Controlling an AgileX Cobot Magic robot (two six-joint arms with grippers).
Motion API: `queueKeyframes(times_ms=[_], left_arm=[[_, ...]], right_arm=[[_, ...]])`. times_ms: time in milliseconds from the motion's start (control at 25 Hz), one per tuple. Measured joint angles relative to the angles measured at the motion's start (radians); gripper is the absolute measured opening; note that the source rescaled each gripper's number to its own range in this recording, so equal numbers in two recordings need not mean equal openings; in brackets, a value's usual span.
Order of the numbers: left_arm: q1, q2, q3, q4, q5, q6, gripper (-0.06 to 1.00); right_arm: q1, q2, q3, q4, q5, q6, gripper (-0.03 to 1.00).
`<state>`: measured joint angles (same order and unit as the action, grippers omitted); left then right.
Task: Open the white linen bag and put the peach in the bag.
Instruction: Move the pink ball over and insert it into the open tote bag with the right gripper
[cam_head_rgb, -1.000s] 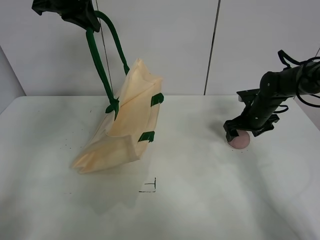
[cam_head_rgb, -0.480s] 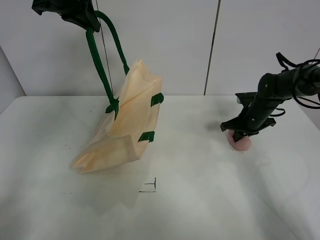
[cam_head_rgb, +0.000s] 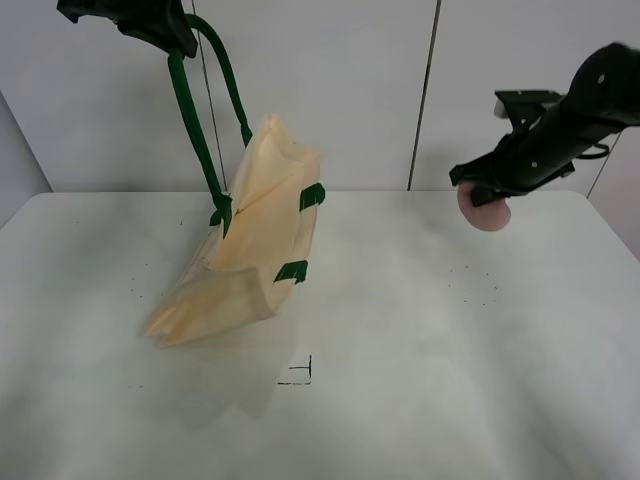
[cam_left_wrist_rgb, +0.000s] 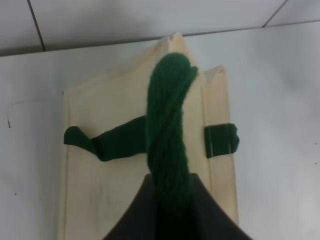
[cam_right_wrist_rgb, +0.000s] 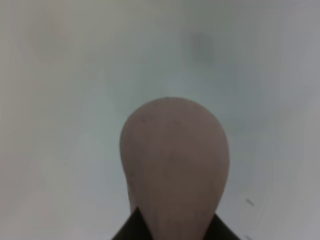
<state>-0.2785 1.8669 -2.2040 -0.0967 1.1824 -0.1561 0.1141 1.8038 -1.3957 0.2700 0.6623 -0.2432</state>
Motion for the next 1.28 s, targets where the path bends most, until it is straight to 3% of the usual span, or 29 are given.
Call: queueKeyframes(times_ms=[160,360,600,920,1000,1040,1080,1160,1200,1280], left_arm=[[0.000,-0.006,0.000,0.000,0.000,0.000,0.00],[0.000,-0.006,0.000,0.000,0.000,0.000,0.00],[0.000,-0.006,0.000,0.000,0.000,0.000,0.00],[0.000,-0.006,0.000,0.000,0.000,0.000,0.00],[0.000,-0.006,0.000,0.000,0.000,0.000,0.00],[0.000,-0.006,0.000,0.000,0.000,0.000,0.00],[0.000,-0.006,0.000,0.000,0.000,0.000,0.00],[0.000,-0.006,0.000,0.000,0.000,0.000,0.00],[0.000,-0.006,0.000,0.000,0.000,0.000,0.00],[0.000,-0.006,0.000,0.000,0.000,0.000,0.00]], right_arm=[[0.088,0.000,-0.141,0.107,0.105,-0.054,0.00],[0.213,0.057,-0.275,0.219,0.107,-0.072,0.00],[0.337,0.216,-0.314,0.320,0.016,-0.101,0.00],[0.436,0.358,-0.314,0.541,-0.098,-0.263,0.02],[0.441,0.368,-0.314,0.557,-0.111,-0.279,0.12],[0.440,0.368,-0.314,0.559,-0.114,-0.284,0.22],[0.440,0.368,-0.314,0.563,-0.119,-0.286,0.33],[0.440,0.368,-0.314,0.562,-0.129,-0.288,0.69],[0.440,0.368,-0.314,0.560,-0.130,-0.288,0.82],[0.440,0.368,-0.314,0.548,-0.130,-0.272,0.93]])
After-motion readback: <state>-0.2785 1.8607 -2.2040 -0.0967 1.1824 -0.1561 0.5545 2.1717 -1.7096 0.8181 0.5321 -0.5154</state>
